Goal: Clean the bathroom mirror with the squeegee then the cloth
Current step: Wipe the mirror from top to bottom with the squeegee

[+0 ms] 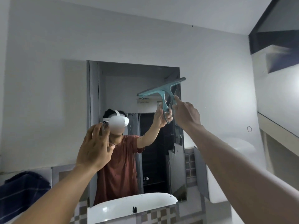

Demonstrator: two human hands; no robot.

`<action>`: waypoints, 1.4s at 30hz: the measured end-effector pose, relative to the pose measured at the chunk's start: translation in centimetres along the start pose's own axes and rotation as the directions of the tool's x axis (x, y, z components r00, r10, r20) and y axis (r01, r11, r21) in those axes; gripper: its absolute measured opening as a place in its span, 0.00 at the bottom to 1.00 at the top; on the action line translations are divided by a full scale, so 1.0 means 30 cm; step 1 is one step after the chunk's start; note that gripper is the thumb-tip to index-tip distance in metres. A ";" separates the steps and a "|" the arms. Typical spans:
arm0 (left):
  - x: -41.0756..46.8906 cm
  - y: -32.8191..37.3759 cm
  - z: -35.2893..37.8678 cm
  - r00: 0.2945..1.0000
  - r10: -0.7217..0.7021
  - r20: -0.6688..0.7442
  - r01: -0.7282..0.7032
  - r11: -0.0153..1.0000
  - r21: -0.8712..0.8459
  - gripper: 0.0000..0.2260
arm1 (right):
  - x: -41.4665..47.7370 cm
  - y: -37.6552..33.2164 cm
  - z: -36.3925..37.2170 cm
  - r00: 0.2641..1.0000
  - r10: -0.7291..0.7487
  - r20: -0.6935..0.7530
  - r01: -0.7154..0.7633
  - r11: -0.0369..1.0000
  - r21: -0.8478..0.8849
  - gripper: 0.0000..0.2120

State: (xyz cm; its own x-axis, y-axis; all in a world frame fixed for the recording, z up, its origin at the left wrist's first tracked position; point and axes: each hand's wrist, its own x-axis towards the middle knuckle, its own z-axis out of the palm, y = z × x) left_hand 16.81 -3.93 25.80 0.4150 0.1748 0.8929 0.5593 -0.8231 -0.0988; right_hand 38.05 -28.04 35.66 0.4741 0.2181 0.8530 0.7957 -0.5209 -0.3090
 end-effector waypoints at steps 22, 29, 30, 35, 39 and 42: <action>-0.007 -0.015 -0.019 0.999 0.041 -0.011 -0.040 0.999 0.036 0.34 | -0.207 -0.098 0.140 0.989 0.116 0.088 -0.134 0.961 0.242 0.22; -0.137 -0.023 0.002 0.998 0.058 0.021 -0.058 0.998 -0.003 0.35 | -0.237 -0.171 0.171 0.968 0.178 0.176 -0.234 0.892 0.387 0.32; -0.158 -0.023 0.009 0.998 0.061 0.028 -0.061 0.998 -0.008 0.34 | -0.243 -0.185 0.172 0.962 0.190 0.194 -0.256 0.873 0.414 0.32; -0.228 -0.037 0.046 0.995 0.073 0.072 -0.075 0.997 0.027 0.37 | -0.285 -0.265 0.173 0.954 0.218 0.206 -0.296 0.789 0.539 0.31; -0.273 -0.038 0.058 0.995 0.064 0.082 -0.068 0.997 0.046 0.39 | -0.331 -0.329 0.207 0.943 0.244 0.225 -0.331 0.741 0.584 0.33; -0.304 -0.041 0.072 0.995 0.054 0.081 -0.058 0.998 0.039 0.37 | -0.361 -0.374 0.252 0.936 0.243 0.254 -0.350 0.712 0.609 0.34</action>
State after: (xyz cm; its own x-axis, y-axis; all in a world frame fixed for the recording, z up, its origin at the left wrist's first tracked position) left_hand 13.88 -3.33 16.83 0.5017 0.1730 0.8476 0.5622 -0.8098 -0.1675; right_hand 26.84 -18.33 26.72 0.7327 0.2879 0.6167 0.6300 0.0558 -0.7746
